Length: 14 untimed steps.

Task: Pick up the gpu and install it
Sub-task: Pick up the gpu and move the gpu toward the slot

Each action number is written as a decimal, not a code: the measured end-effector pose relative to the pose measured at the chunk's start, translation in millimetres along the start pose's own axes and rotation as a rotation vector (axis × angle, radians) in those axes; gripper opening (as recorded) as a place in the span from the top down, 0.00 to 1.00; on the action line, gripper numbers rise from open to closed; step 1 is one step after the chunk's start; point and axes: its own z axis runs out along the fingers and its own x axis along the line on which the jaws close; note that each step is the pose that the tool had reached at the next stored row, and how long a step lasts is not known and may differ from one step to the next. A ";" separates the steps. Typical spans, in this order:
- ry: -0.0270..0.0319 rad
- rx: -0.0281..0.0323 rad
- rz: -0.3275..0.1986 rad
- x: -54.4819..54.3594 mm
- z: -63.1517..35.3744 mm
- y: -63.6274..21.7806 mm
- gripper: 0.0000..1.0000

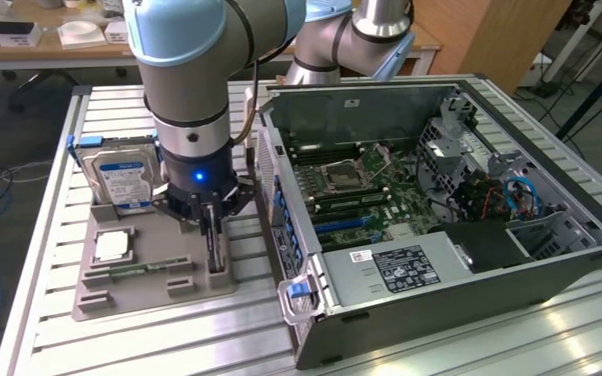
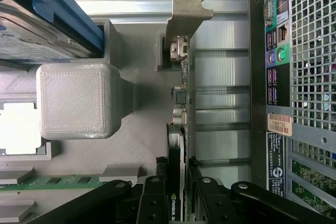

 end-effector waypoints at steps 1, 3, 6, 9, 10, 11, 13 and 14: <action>0.0000 0.0000 0.000 0.0 0.0 0.0 0.74; 0.0000 0.0000 0.000 0.0 0.0 0.0 0.74; 0.0000 -0.0001 0.000 0.0 0.0 0.0 0.74; 0.0000 -0.0001 0.000 0.0 0.0 0.0 0.74; 0.0000 -0.0001 0.000 0.0 0.0 0.0 0.74; 0.0000 0.0000 0.000 0.0 0.0 0.0 0.74; 0.0000 0.0000 0.000 0.0 0.0 0.0 0.74; 0.0000 0.0000 0.000 0.0 0.0 0.0 0.74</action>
